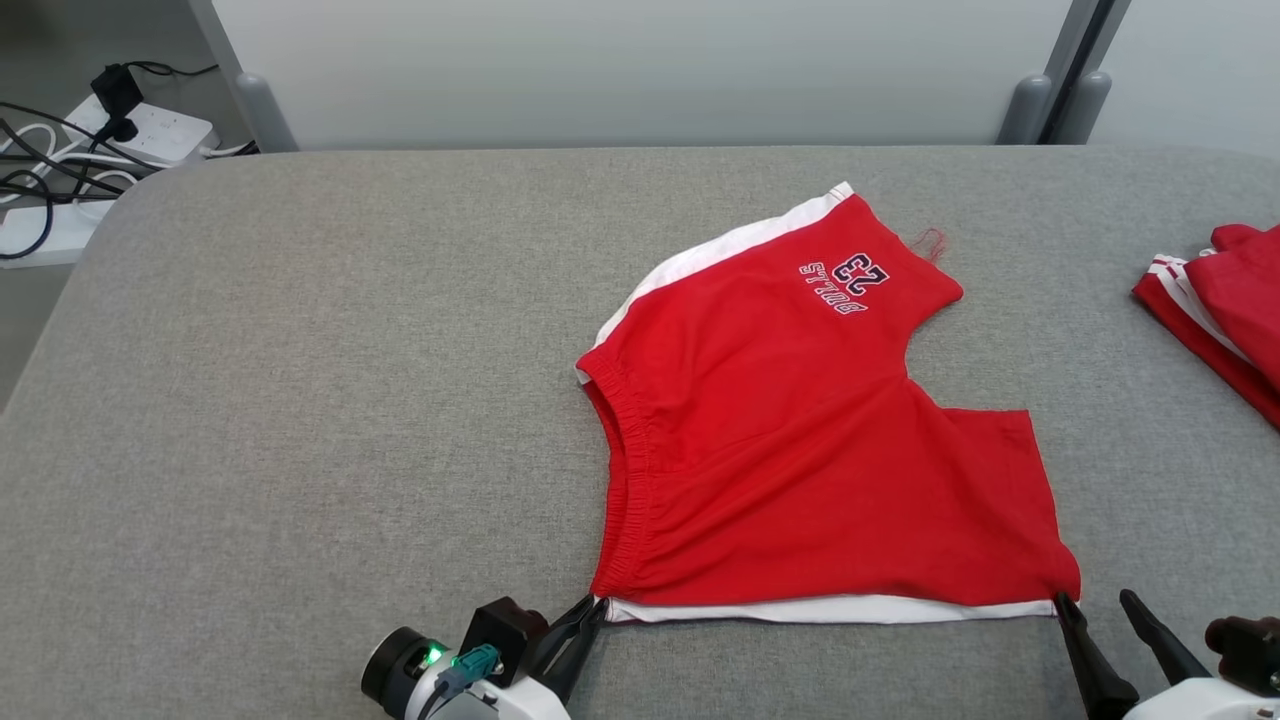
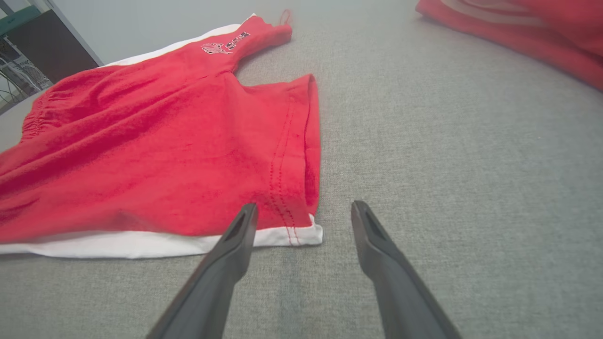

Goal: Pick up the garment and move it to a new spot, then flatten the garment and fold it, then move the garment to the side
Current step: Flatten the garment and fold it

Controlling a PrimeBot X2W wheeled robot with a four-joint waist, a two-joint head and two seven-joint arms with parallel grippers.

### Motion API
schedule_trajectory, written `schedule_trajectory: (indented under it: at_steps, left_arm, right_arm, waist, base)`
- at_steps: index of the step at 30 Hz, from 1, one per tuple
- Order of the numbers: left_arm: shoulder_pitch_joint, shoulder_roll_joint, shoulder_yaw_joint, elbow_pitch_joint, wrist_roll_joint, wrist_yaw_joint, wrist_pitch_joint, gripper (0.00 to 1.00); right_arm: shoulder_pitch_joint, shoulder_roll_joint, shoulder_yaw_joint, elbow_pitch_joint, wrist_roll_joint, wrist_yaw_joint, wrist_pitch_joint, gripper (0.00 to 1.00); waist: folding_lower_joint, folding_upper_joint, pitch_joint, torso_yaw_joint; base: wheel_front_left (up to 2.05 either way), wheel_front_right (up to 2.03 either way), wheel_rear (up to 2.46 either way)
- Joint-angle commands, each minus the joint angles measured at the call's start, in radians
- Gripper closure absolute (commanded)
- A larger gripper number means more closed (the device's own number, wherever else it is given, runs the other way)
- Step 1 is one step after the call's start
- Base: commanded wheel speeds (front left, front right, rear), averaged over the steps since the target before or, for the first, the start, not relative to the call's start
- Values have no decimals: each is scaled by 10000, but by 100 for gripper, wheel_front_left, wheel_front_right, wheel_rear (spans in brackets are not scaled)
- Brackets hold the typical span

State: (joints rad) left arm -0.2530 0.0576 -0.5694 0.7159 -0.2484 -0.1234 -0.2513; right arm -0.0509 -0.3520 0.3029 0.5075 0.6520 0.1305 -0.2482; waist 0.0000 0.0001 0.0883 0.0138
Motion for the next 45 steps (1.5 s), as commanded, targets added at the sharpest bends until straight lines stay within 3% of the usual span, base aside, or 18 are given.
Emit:
schedule_trajectory:
  at_steps: [1, 9, 10, 11, 12, 13, 14, 15, 16, 23, 30, 37, 45]
  left_arm:
    - [-194, 175, 363, -239, 43, -45, -105, 100]
    - [-247, 179, 410, -247, 143, -53, -105, 100]
    - [-252, 187, 404, -237, 157, -55, -105, 100]
    - [-257, 193, 400, -231, 165, -56, -105, 100]
    - [-265, 198, 398, -235, 171, -57, -105, 100]
    - [-274, 203, 396, -243, 177, -58, -105, 100]
    - [-281, 211, 393, -244, 181, -59, -105, 100]
    - [-287, 220, 391, -244, 183, -60, -105, 100]
    - [-292, 230, 391, -246, 183, -61, -105, 100]
    - [-242, 298, 359, -334, 147, -67, -105, 100]
    - [100, 505, 76, -928, -83, -70, -105, 100]
    - [1066, 1083, -386, -2497, -453, -71, 593, 100]
    - [2272, 1958, -334, -5657, -1000, 106, 2371, 100]
  right_arm:
    - [-315, -302, 240, -41, 104, 2, -122, 0]
    - [-965, -257, 1092, 982, 995, 2, -127, 0]
    - [-1064, -247, 1242, 1129, 1090, 2, -128, 6]
    - [-1162, -233, 1385, 1266, 1191, 2, -128, 13]
    - [-1258, -220, 1518, 1391, 1291, 2, -129, 27]
    - [-1353, -219, 1652, 1519, 1373, 2, -130, 52]
    - [-1446, -215, 1781, 1634, 1450, 2, -131, 62]
    - [-1534, -210, 1875, 1718, 1524, 2, -132, 89]
    - [-1604, -215, 1973, 1805, 1578, 2, -132, 100]
    - [-1727, -554, 2466, 1902, 1851, 2, -134, 100]
    - [-1074, -1472, 2508, 953, 2234, 2, -134, 100]
    - [134, -2442, 2300, -416, 2752, 2, 371, 100]
    - [1805, -3219, 644, -1789, 2670, 2, 1464, 100]
  waist:
    - [0, -1, 26, 21]
    - [0, -1, 89, 20]
    - [0, -1, 94, 19]
    - [0, -1, 104, 18]
    - [0, -1, 112, 17]
    - [0, -1, 120, 19]
    - [0, -1, 126, 19]
    - [0, -1, 130, 18]
    - [0, -1, 131, 18]
    - [0, -1, 131, -29]
    - [0, -1, 13, -182]
    - [0, -1, -126, -358]
    - [0, -1, -159, -421]
  base:
    - [0, 0, 0]
    - [0, 0, 0]
    - [0, 0, 0]
    - [0, 0, 0]
    - [0, 0, 0]
    - [0, 0, 0]
    - [0, 0, 0]
    - [0, 0, 0]
    - [0, 0, 0]
    - [0, 0, 0]
    - [0, 0, 0]
    - [0, 0, 0]
    - [0, 0, 0]
